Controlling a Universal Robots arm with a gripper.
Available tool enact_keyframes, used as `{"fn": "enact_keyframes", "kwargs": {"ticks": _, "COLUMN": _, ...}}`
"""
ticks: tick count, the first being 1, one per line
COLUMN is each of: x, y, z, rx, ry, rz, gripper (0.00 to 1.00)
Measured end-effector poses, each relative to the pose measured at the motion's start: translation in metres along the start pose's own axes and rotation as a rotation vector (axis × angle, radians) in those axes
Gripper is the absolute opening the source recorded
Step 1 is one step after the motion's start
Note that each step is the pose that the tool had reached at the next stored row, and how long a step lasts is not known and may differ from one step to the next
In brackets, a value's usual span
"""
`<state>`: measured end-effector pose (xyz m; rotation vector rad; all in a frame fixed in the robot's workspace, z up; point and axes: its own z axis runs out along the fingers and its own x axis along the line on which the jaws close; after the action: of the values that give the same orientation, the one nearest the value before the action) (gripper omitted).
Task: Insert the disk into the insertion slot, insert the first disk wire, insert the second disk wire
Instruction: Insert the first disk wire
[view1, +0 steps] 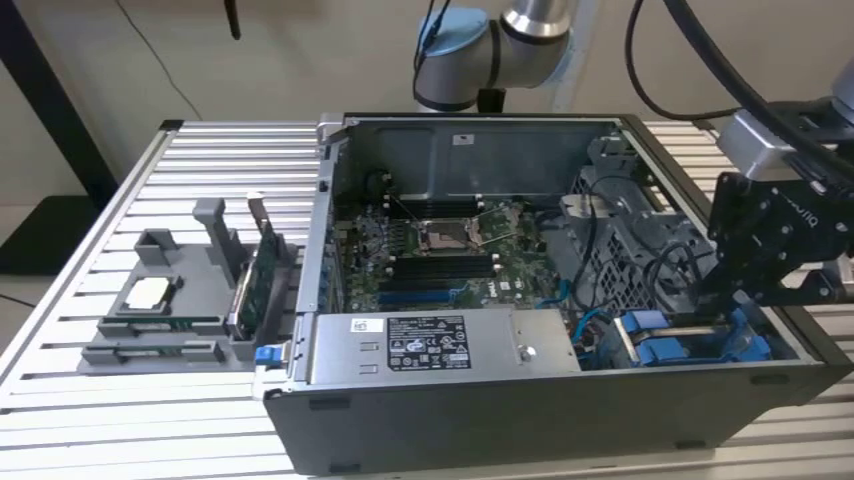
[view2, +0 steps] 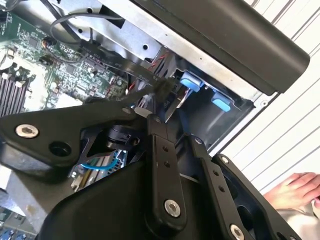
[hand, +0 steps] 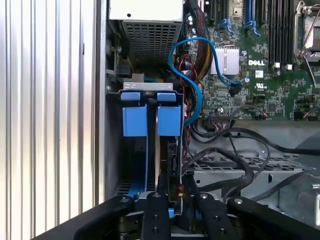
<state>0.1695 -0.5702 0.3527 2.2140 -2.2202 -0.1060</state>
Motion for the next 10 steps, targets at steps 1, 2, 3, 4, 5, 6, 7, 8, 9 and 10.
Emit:
{"fn": "enact_keyframes", "kwargs": {"ticks": 1, "x": -0.0001, "y": 0.0001, "z": -0.002, "rx": 0.0004, "ry": 0.0001, "rz": 0.0, "gripper": 0.27}}
{"fn": "enact_keyframes", "kwargs": {"ticks": 2, "x": -0.0002, "y": 0.0002, "z": -0.0037, "rx": 0.0009, "ry": 0.0001, "rz": 0.0, "gripper": 0.27}}
{"fn": "enact_keyframes", "kwargs": {"ticks": 3, "x": -0.0003, "y": 0.0003, "z": -0.0054, "rx": 0.0017, "ry": 0.0001, "rz": 0.0, "gripper": 0.27}}
{"fn": "enact_keyframes", "kwargs": {"ticks": 4, "x": -0.0004, "y": 0.0005, "z": -0.0069, "rx": 0.0027, "ry": 0.0002, "rz": 0.0, "gripper": 0.27}}
{"fn": "enact_keyframes", "kwargs": {"ticks": 5, "x": -0.0005, "y": 0.0006, "z": -0.0084, "rx": 0.004, "ry": 0.0002, "rz": 0.0, "gripper": 0.27}}
{"fn": "enact_keyframes", "kwargs": {"ticks": 6, "x": -0.0006, "y": 0.0007, "z": -0.0097, "rx": 0.0051, "ry": 0.0001, "rz": 0.0, "gripper": 0.27}}
{"fn": "enact_keyframes", "kwargs": {"ticks": 7, "x": -0.0008, "y": 0.0009, "z": -0.0112, "rx": 0.0066, "ry": 0.0001, "rz": 0.0, "gripper": 0.27}}
{"fn": "enact_keyframes", "kwargs": {"ticks": 8, "x": -0.0009, "y": 0.0011, "z": -0.0124, "rx": 0.008, "ry": 0.0001, "rz": 0.0, "gripper": 0.27}}
{"fn": "enact_keyframes", "kwargs": {"ticks": 9, "x": -0.0011, "y": 0.0013, "z": -0.0137, "rx": 0.0096, "ry": 0.0001, "rz": 0.0, "gripper": 0.27}}
{"fn": "enact_keyframes", "kwargs": {"ticks": 10, "x": -0.0013, "y": 0.0015, "z": -0.0149, "rx": 0.0111, "ry": 0.0, "rz": 0.0, "gripper": 0.27}}
